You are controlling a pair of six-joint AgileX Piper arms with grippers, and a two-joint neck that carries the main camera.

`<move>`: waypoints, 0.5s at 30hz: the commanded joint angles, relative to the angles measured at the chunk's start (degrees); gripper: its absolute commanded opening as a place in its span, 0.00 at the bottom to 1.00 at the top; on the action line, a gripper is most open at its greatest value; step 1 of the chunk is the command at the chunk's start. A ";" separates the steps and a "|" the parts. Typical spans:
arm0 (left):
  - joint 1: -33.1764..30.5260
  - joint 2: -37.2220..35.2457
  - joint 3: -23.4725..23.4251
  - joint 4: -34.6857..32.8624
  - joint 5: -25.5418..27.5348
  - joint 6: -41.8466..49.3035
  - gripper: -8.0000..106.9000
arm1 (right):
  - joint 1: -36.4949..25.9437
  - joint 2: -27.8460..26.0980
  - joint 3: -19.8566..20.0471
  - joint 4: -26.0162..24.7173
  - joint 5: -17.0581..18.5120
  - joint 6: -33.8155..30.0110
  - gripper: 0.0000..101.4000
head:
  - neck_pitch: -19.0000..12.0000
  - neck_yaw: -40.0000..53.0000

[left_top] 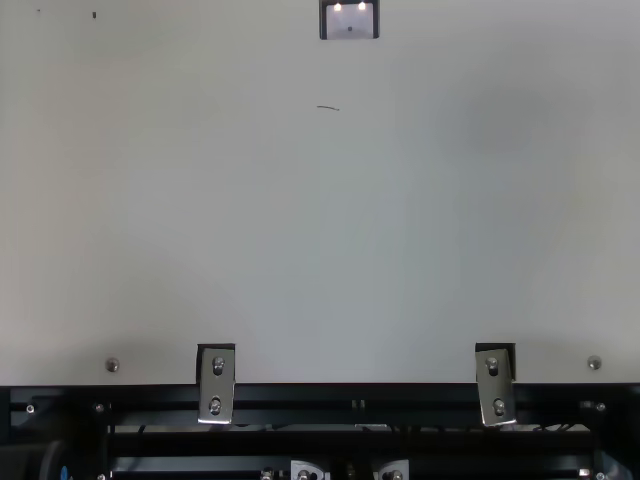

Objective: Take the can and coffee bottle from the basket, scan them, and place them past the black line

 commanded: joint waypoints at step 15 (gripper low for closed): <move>-9.73 -13.55 19.94 28.89 -8.46 9.70 0.85 | -0.29 -7.06 -0.99 -9.75 11.62 4.04 1.00 | -0.10 -1.02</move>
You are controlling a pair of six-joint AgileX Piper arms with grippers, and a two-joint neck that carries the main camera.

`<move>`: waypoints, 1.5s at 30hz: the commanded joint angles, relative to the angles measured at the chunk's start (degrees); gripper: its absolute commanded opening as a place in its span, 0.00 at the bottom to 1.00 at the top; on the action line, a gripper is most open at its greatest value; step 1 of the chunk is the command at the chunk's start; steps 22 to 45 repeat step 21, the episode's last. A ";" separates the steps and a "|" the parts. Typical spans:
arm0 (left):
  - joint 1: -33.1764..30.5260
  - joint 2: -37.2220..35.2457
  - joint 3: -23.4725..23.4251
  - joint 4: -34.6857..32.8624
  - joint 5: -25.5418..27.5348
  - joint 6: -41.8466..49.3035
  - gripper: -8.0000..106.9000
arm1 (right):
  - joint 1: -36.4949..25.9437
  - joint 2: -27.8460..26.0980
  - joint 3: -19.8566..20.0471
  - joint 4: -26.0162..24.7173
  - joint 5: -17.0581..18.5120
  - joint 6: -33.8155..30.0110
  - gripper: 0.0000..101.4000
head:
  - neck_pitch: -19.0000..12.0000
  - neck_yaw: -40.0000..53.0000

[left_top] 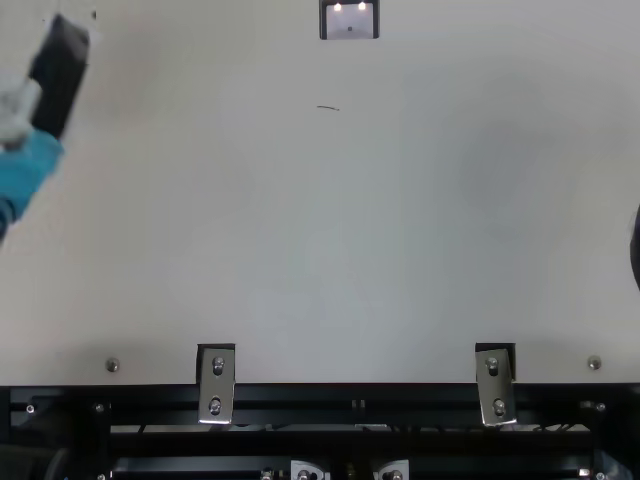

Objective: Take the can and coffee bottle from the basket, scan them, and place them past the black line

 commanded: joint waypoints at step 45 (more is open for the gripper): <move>3.41 -14.60 13.25 12.21 -7.94 8.01 0.85 | 0.00 0.00 0.00 0.00 0.00 0.00 1.00 | -0.10 -1.02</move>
